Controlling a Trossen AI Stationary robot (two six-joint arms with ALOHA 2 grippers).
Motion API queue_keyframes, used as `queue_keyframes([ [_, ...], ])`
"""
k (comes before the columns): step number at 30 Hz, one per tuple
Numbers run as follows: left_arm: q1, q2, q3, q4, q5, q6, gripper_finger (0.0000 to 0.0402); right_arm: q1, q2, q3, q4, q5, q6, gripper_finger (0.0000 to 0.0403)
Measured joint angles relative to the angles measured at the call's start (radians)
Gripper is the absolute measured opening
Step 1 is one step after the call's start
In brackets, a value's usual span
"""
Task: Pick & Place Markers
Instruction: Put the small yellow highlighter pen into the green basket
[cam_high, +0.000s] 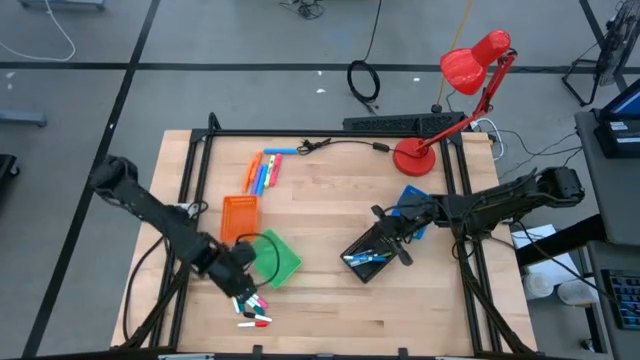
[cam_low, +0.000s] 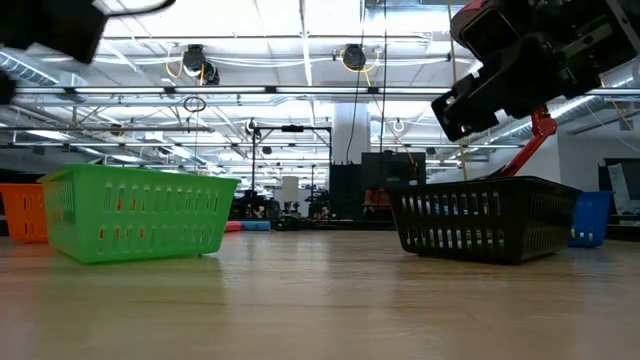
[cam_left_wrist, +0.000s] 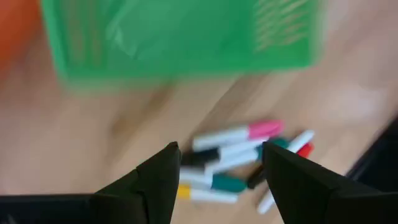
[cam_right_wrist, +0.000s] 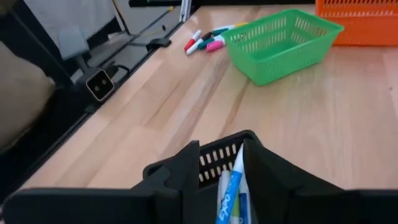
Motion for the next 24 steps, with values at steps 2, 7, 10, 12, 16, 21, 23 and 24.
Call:
queue_keyframes([
  [2,-0.037,0.039,-0.001,0.011,0.077,-0.170,0.0227,0.000,0.000,-0.033,0.057,0.000,0.041,0.0109],
  [7,-0.096,0.099,-0.001,0.034,0.211,-0.460,0.0227,0.000,0.000,-0.145,0.263,-0.001,0.079,0.0109],
  [10,-0.112,0.107,0.000,0.037,0.244,-0.588,0.0227,0.000,0.000,-0.209,0.405,0.000,0.080,0.0107],
  [12,-0.121,0.106,0.000,0.030,0.232,-0.656,0.0227,0.000,0.000,-0.236,0.493,0.000,0.080,0.0105],
  [16,-0.137,0.124,-0.003,0.026,0.217,-0.754,0.0227,0.000,0.000,-0.252,0.586,-0.001,0.079,0.0105],
  [21,-0.151,0.203,-0.004,0.005,0.218,-0.841,0.0227,0.000,0.000,-0.244,0.601,-0.003,0.053,0.0102],
  [23,-0.151,0.238,-0.002,0.008,0.219,-0.854,0.0227,0.000,0.000,-0.244,0.602,-0.001,0.047,0.0102],
  [24,-0.150,0.251,-0.001,0.009,0.219,-0.861,0.0227,0.000,0.000,-0.244,0.602,-0.001,0.046,0.0102],
])
